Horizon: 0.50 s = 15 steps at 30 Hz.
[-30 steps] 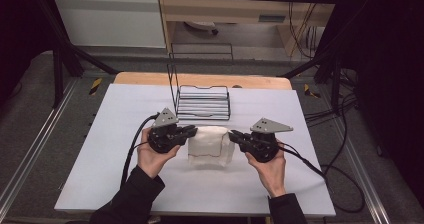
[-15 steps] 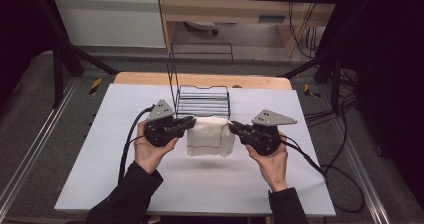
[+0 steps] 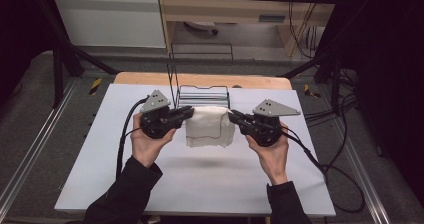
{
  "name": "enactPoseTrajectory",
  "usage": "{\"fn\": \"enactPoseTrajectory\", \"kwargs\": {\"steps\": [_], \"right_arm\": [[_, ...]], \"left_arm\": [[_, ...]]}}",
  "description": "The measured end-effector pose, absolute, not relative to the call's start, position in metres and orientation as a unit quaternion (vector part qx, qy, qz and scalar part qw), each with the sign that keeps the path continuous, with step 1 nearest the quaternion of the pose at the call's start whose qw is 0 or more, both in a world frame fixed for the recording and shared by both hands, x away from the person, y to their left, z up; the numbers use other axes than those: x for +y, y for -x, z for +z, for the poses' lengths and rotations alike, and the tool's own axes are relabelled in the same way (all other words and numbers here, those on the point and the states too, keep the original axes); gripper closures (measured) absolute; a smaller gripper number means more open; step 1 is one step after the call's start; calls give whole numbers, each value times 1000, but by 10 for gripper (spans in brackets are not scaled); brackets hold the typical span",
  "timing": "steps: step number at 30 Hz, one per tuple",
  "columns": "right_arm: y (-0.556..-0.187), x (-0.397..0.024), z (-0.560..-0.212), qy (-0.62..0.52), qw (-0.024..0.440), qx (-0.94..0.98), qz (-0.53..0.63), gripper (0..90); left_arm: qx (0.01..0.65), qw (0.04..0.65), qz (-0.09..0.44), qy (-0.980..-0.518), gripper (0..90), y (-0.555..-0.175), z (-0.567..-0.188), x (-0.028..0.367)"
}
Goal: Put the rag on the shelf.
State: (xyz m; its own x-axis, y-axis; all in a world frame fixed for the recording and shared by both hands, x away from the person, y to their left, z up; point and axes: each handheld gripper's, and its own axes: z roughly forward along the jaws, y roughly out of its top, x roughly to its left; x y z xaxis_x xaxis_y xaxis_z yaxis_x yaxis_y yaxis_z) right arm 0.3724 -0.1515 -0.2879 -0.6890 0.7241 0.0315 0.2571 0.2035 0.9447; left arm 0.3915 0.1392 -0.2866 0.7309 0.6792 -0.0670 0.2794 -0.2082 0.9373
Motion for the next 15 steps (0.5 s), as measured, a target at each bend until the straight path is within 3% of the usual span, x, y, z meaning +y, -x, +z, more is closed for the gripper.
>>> {"fn": "enactPoseTrajectory", "kwargs": {"steps": [15], "right_arm": [[-379, -145, -266, -318, 236, 733, 553, 841]], "left_arm": [[311, 564, 207, -736, 827, -397, -265, 146]]}}
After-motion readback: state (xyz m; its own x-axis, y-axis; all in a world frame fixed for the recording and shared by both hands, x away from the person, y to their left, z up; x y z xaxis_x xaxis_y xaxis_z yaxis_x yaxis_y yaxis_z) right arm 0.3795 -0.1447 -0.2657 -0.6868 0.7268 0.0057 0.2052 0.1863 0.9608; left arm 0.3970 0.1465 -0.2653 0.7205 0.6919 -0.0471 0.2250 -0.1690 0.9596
